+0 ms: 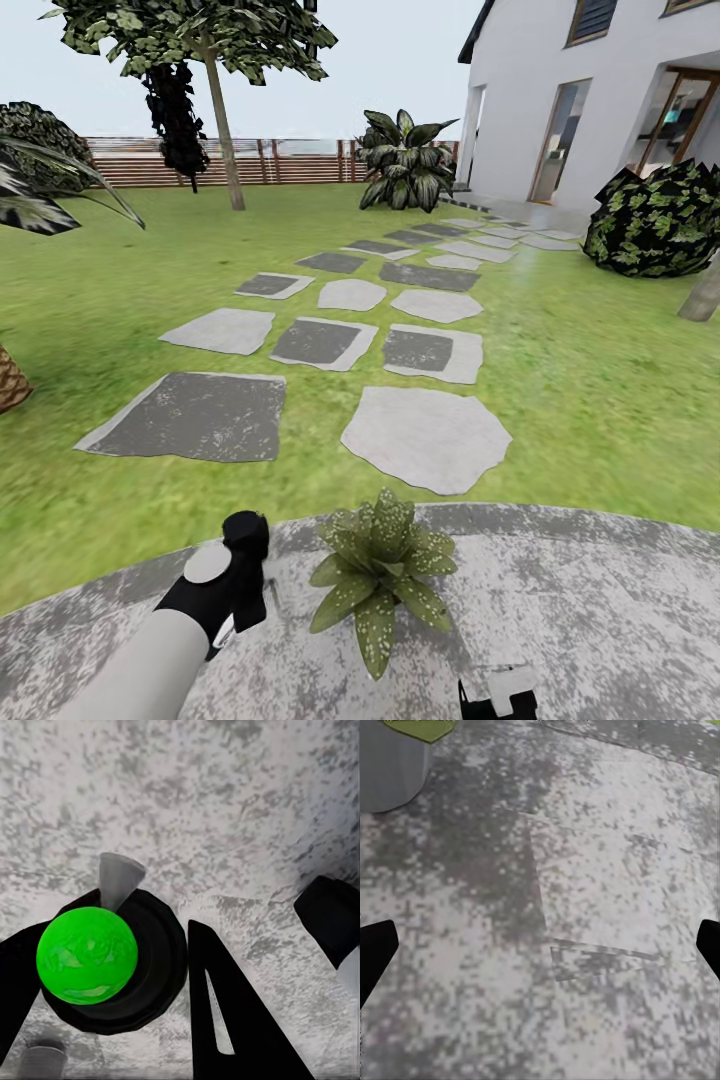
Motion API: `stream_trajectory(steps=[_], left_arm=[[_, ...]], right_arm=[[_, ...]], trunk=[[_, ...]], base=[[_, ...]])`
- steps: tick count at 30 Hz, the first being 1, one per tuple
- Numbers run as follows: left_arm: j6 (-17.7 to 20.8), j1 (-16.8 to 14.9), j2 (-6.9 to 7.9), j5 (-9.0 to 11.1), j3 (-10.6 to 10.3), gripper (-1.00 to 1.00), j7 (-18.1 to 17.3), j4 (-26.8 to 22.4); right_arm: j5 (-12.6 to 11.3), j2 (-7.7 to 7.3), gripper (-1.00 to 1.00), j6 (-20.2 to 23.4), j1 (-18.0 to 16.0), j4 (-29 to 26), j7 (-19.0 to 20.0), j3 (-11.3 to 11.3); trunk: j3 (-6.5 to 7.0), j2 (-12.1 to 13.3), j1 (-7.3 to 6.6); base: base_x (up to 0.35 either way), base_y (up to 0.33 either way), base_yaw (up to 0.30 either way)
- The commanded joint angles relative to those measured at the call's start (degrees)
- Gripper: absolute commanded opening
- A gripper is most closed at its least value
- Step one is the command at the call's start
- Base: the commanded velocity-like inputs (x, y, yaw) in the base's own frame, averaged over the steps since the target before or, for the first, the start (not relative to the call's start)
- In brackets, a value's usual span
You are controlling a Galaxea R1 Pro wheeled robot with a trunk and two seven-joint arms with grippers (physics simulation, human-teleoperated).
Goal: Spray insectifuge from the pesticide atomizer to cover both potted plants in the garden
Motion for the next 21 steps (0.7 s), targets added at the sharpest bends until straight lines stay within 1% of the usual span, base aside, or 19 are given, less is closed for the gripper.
stream_trajectory(steps=[1, 4, 6, 9, 11, 13, 14, 15, 19, 20, 21], left_arm=[[0.6, 0.4, 0.08, -0.3, 0.0, -1.00, -0.4, 0.1], [0.4, 1.8, 0.20, -0.6, -0.1, -1.00, -0.3, 0.8], [0.5, 2.0, 0.19, -0.6, -0.2, -1.00, -0.2, 1.2], [0.7, 1.7, -0.16, -0.4, 0.0, -1.00, 1.7, 1.4], [0.9, 1.2, -0.79, -0.3, 0.1, -1.00, 2.0, 1.1], [1.1, 0.5, -2.28, -0.3, 0.1, -1.00, 2.0, 0.8], [1.2, 0.2, -2.70, -0.3, 0.1, -1.00, 1.9, 0.9], [1.0, 0.2, -2.80, -0.3, 0.0, -1.00, 2.0, 1.2], [0.6, 0.7, -1.55, -0.6, 0.0, -1.00, 2.3, 1.6], [0.6, 1.0, -0.50, -0.5, 0.0, -1.00, 2.3, 1.6], [0.6, 1.2, -0.06, -0.4, 0.0, -1.00, 2.4, 2.0]], right_arm=[[0.4, -0.01, 1.00, 0.0, 0.0, 0.1, -0.6, 0.4], [0.4, 0.00, 1.00, 0.0, 0.0, 0.1, -0.6, 0.4], [0.4, -0.01, 1.00, 0.0, 0.0, 0.1, -0.6, 0.4], [0.4, 0.00, 1.00, 0.0, 0.0, 0.1, -0.6, 0.4], [0.4, 0.03, 1.00, 0.0, 0.0, 0.0, -0.6, 0.4], [0.4, 0.01, 1.00, 0.0, 0.0, 0.0, -0.6, 0.4], [0.4, 0.02, 1.00, 0.0, 0.0, 0.1, -0.6, 0.4], [0.4, 0.00, 1.00, 0.0, 0.0, 0.0, -0.6, 0.4], [0.4, 0.02, 1.00, 0.0, 0.0, 0.0, -0.6, 0.4], [0.4, 0.02, 1.00, 0.0, 0.0, 0.0, -0.6, 0.4], [0.4, -0.01, 1.00, 0.0, 0.0, 0.1, -0.6, 0.4]], trunk=[[-0.05, 0.0, -0.01], [-0.05, 0.0, -0.01], [-0.05, 0.0, -0.01], [-0.05, 0.0, -0.01], [-0.05, 0.0, -0.01], [-0.05, 0.0, -0.01], [-0.05, 0.0, -0.01], [-0.05, 0.0, -0.01], [-0.05, 0.0, -0.01], [-0.05, 0.0, -0.01], [-0.05, 0.0, -0.01]], base=[[0.000, 0.000, 0.000], [0.000, 0.000, 0.000], [0.000, 0.000, 0.000], [0.000, 0.000, 0.000], [0.000, 0.000, 0.000], [0.000, 0.000, 0.000], [0.000, 0.000, 0.000], [0.000, 0.000, 0.000], [0.000, 0.000, 0.000], [0.000, 0.000, 0.000], [0.000, 0.000, 0.000]])
